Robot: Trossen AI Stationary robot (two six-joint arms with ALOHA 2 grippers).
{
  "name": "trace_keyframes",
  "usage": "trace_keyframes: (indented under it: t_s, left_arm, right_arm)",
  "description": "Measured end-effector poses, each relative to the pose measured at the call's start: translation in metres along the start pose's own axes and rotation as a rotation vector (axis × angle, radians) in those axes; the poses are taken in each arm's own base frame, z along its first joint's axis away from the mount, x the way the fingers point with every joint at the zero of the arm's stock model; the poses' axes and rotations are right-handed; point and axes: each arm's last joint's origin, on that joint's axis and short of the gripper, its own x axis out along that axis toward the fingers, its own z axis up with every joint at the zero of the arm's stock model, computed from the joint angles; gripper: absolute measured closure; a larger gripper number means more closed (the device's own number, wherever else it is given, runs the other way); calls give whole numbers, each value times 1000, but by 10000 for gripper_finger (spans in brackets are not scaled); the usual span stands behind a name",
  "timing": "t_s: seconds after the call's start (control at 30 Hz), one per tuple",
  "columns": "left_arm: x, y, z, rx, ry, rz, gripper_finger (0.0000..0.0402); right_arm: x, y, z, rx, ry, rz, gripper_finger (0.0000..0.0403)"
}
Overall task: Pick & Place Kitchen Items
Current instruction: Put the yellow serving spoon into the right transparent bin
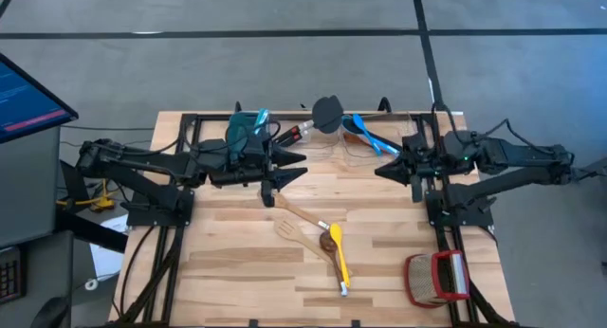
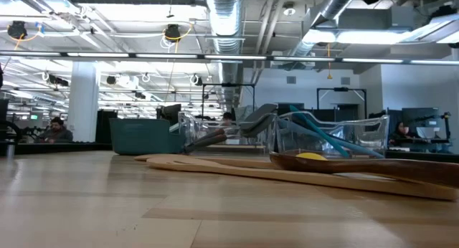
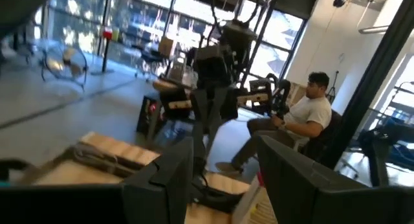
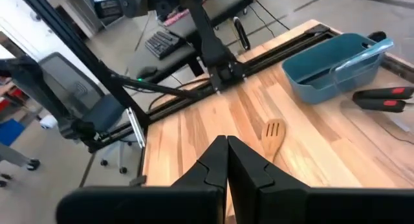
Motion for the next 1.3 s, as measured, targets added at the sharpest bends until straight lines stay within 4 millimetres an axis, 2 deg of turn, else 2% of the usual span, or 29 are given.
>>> trace_keyframes:
  t_s: [0.17,0.4,0.67,0.87,1.0,1.13,1.3]
  left_arm:
    - [-2,-5,-5,-13,37,-12,243]
    - [-6,-18,-11,-6,73,-54,243]
    - [-13,-25,-20,20,192,-119,243]
    - [-29,-24,-23,35,349,-192,243]
    - [-36,-23,-18,34,360,-206,243]
    - [-40,-22,-13,31,349,-206,243]
    - [-42,-22,-12,31,348,-207,243]
  right_arm:
    - [10,10,-8,-23,43,3,402]
    - [32,23,-21,53,57,-93,402]
    - [66,45,-34,189,-45,-169,403]
    - [86,77,-43,212,-147,-192,403]
    - [94,104,-39,209,-165,-208,403]
    - [101,127,-33,176,-117,-216,403]
    - [110,142,-38,209,39,-297,403]
